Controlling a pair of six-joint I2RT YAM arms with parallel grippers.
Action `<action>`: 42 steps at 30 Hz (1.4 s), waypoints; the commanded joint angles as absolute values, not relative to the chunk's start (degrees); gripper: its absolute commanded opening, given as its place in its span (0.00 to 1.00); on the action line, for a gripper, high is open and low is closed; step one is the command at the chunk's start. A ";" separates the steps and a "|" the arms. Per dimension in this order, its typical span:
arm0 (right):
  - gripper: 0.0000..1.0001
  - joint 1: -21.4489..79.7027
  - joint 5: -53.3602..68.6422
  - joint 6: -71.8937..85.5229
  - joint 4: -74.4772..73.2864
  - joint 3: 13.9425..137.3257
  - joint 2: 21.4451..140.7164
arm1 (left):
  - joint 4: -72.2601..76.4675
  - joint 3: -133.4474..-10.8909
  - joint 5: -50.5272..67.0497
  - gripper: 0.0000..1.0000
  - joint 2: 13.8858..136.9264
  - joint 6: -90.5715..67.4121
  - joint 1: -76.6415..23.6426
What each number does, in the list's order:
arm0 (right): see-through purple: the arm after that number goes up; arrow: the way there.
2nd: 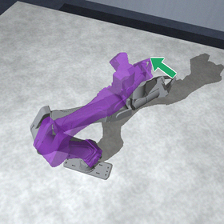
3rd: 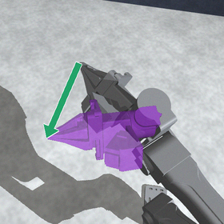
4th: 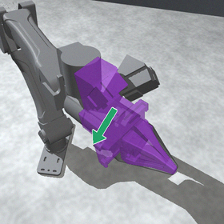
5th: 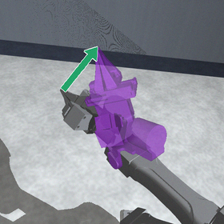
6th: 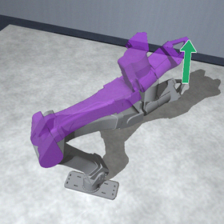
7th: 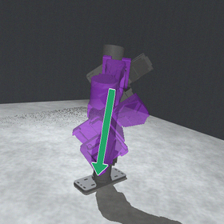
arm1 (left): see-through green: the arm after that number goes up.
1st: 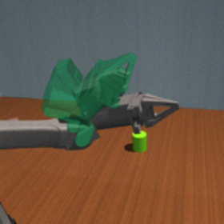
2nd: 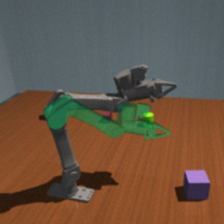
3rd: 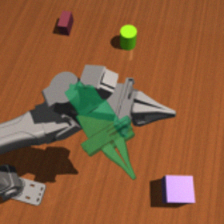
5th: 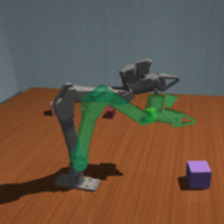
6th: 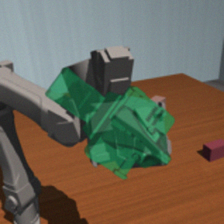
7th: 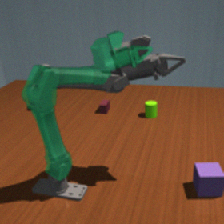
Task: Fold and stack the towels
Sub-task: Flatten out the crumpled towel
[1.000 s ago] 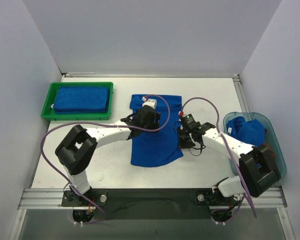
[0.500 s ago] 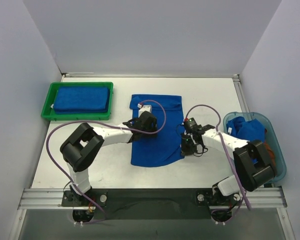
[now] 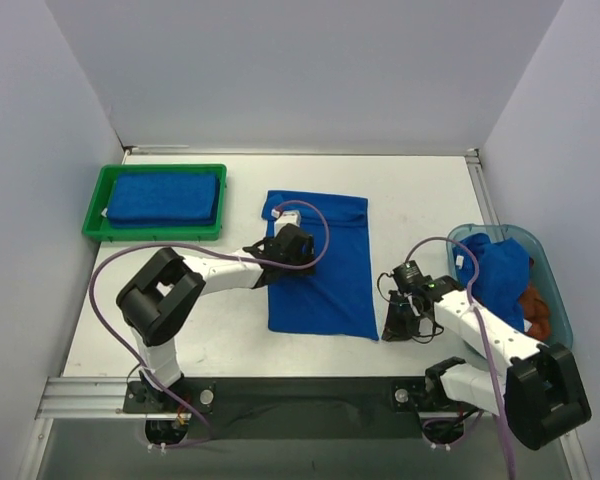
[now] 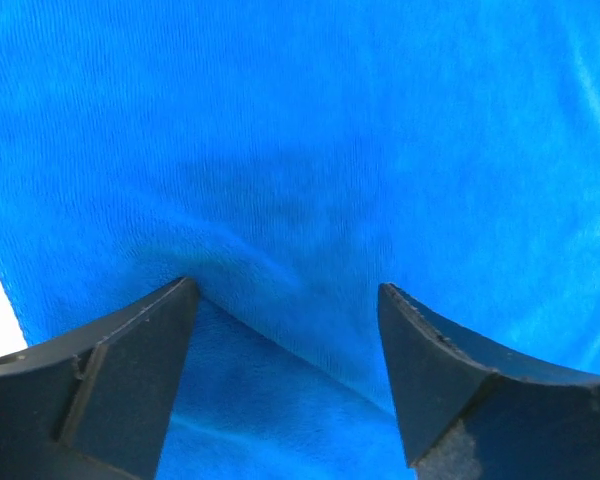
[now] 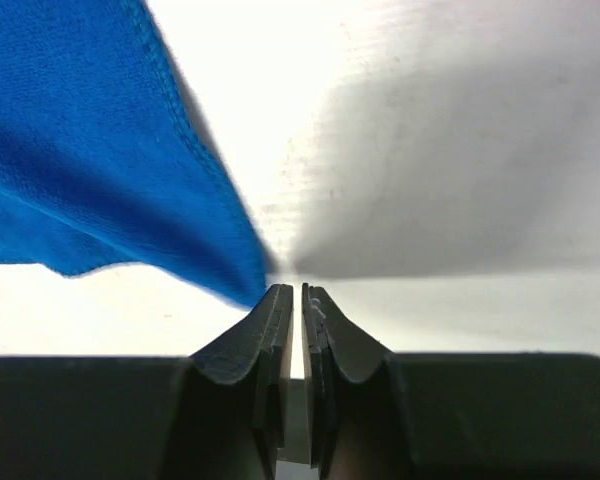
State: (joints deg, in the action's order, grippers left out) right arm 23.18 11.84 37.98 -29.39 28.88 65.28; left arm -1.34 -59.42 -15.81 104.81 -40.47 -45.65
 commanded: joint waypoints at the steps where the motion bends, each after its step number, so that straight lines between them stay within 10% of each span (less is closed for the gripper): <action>1: 0.13 24.95 6.61 39.29 -35.68 31.89 58.38 | -8.78 -58.00 -14.24 0.86 101.01 -41.22 -45.96; 10: 0.22 25.49 3.77 32.96 -31.39 44.56 65.63 | -20.03 -51.87 -17.32 0.87 80.36 -41.13 -49.91; 32: 0.21 23.03 13.89 36.21 -18.46 33.93 80.33 | -30.58 -43.07 -2.29 0.25 89.04 -43.68 -51.15; 42: 0.21 21.36 14.33 35.86 -19.60 32.08 75.94 | -36.65 -39.90 -2.99 0.25 81.13 -44.65 -51.50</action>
